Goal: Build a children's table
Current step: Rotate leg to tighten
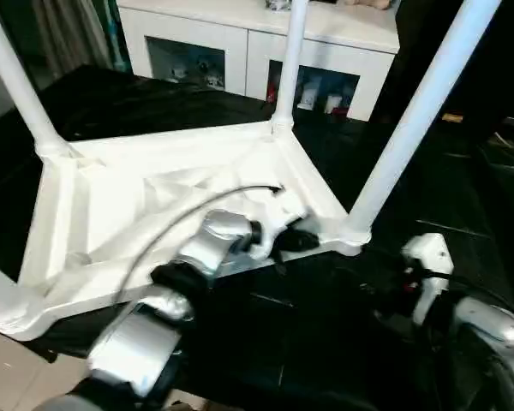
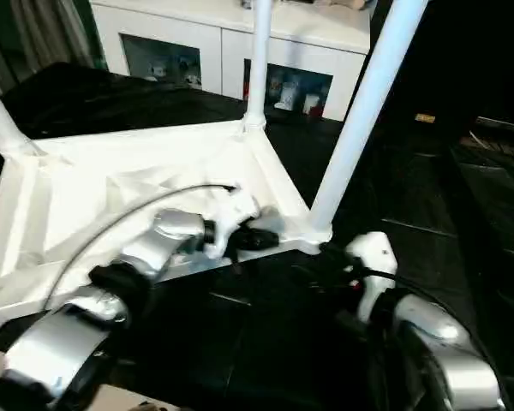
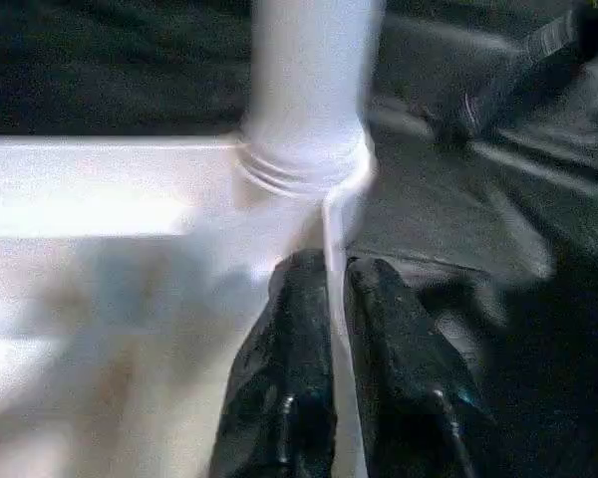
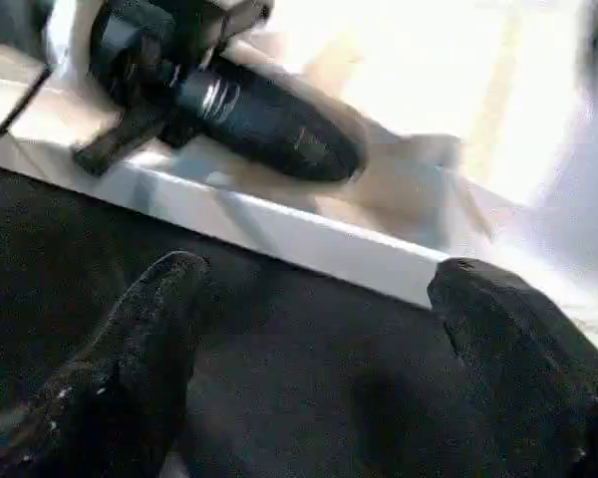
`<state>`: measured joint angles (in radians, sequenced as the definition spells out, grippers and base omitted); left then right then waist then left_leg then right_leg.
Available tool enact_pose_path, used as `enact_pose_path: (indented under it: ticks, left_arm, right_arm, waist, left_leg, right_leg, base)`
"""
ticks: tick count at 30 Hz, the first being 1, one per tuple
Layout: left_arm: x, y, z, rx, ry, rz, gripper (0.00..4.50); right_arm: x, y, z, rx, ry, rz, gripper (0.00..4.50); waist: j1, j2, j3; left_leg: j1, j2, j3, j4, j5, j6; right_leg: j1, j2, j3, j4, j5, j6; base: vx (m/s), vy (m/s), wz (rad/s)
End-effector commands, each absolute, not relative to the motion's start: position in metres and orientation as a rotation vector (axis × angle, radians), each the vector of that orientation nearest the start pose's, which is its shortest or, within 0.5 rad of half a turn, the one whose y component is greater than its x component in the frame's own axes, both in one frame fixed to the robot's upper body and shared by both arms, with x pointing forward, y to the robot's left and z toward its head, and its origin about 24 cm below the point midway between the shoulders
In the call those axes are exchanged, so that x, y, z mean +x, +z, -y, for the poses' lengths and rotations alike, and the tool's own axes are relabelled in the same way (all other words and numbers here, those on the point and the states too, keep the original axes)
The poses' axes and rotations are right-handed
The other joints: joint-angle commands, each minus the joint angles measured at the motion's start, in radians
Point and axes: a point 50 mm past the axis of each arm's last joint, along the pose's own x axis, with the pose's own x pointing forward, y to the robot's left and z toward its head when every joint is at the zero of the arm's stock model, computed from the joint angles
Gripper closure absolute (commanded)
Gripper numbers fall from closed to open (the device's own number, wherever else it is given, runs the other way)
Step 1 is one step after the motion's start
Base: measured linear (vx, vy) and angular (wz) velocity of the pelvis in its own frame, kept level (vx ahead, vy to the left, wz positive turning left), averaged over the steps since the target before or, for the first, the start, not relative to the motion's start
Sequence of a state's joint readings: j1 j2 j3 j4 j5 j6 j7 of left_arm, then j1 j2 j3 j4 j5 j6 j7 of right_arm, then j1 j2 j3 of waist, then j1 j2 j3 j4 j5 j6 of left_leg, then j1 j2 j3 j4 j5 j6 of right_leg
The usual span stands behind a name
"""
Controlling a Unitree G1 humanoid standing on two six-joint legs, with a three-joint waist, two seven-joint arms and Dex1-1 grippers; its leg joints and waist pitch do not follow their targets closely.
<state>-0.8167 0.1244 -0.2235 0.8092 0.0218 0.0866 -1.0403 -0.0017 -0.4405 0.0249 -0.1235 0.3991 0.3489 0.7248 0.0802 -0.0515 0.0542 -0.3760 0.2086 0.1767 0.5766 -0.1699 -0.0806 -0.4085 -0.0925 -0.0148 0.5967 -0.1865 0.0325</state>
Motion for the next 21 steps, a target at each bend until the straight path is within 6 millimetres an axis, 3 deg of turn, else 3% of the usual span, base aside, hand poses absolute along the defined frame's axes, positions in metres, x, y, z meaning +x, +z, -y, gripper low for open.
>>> enact_pose_path:
  ticks: [1, 5, 6, 7, 8, 13, 14, 18, 19, 21]
  left_arm:
    - [0.347, 0.091, -0.067, 0.271, -1.299, -0.282, 3.66]
    - [0.346, 0.099, -0.087, 0.291, -1.286, -0.304, 3.34]
    - [0.346, 0.101, -0.090, 0.291, -1.281, -0.306, 3.26]
    - [0.345, 0.104, -0.097, 0.296, -1.280, -0.315, 3.22]
    - [0.344, 0.106, -0.101, 0.298, -1.281, -0.323, 3.15]
    - [0.315, 0.101, -0.121, 0.316, -1.398, -0.476, 2.81]
    - [0.310, 0.097, -0.122, 0.316, -1.416, -0.504, 2.78]
    - [0.300, 0.090, -0.122, 0.312, -1.437, -0.542, 2.41]
    - [0.297, 0.088, -0.121, 0.311, -1.428, -0.551, 2.33]
    - [0.293, 0.083, -0.120, 0.322, -1.413, -0.570, 2.22]
  right_arm:
    - [0.241, 0.059, 0.173, 0.044, 0.802, -0.238, 0.63]
    - [0.252, 0.055, 0.159, 0.054, 0.762, -0.226, 0.63]
    - [0.255, 0.055, 0.157, 0.056, 0.749, -0.224, 0.63]
    - [0.260, 0.053, 0.154, 0.059, 0.714, -0.216, 0.63]
    - [0.264, 0.052, 0.152, 0.061, 0.692, -0.211, 0.63]
    - [0.285, 0.051, 0.140, 0.118, 0.574, -0.165, 0.63]
    - [0.291, 0.050, 0.140, 0.126, 0.526, -0.161, 0.63]
    - [0.302, 0.046, 0.144, 0.144, 0.378, -0.165, 0.63]
    - [0.306, 0.043, 0.150, 0.145, 0.307, -0.173, 0.63]
    - [0.310, 0.040, 0.159, 0.130, 0.218, -0.181, 0.63]
  waist:
    - [0.003, -0.014, -0.066]
    - [0.008, -0.008, -0.065]
    - [0.010, -0.014, -0.065]
    - [0.013, -0.006, -0.065]
    - [0.009, -0.009, -0.065]
    - [0.006, -0.005, -0.065]
    - [0.001, -0.006, -0.062]
    - [0.003, 0.000, -0.064]
    - [0.005, -0.006, -0.065]
    - [0.005, -0.003, -0.064]
  left_leg:
    - [0.011, 0.015, 0.006, -0.058, -0.151, 0.107]
    - [0.018, 0.015, 0.011, -0.059, -0.149, 0.082]
    - [0.019, 0.016, 0.012, -0.059, -0.151, 0.080]
    - [0.018, 0.015, 0.012, -0.061, -0.146, 0.071]
    - [0.016, 0.014, 0.011, -0.063, -0.152, 0.055]
    - [0.019, 0.014, 0.011, -0.065, -0.152, 0.020]
    - [0.015, 0.011, 0.013, -0.068, -0.152, 0.016]
    - [0.022, 0.011, 0.015, -0.067, -0.157, -0.009]
    - [0.023, 0.009, 0.016, -0.067, -0.160, -0.012]
    - [0.023, 0.009, 0.015, -0.067, -0.169, -0.021]
  right_leg:
    - [0.048, -0.026, 0.011, -0.047, -0.017, -0.271]
    - [0.045, -0.025, 0.013, -0.046, -0.028, -0.265]
    - [0.044, -0.026, 0.014, -0.046, -0.026, -0.264]
    - [0.043, -0.028, 0.014, -0.043, -0.026, -0.263]
    - [0.044, -0.027, 0.013, -0.044, -0.041, -0.256]
    - [0.044, -0.027, 0.014, -0.037, -0.050, -0.244]
    - [0.042, -0.025, 0.015, -0.040, -0.064, -0.237]
    - [0.038, -0.024, 0.017, -0.038, -0.070, -0.226]
    - [0.039, -0.020, 0.016, -0.040, -0.069, -0.219]
    - [0.038, -0.021, 0.016, -0.038, -0.073, -0.209]
  base:
    - [0.000, 0.000, 0.00]
    - [0.000, 0.000, 0.00]
    - [0.000, 0.000, 0.00]
    - [0.000, 0.000, 0.00]
    - [0.000, 0.000, 0.00]
    - [0.000, 0.000, 0.00]
    - [0.000, 0.000, 0.00]
    - [0.000, 0.000, 0.00]
    - [0.000, 0.000, 0.00]
    - [0.000, 0.000, 0.00]
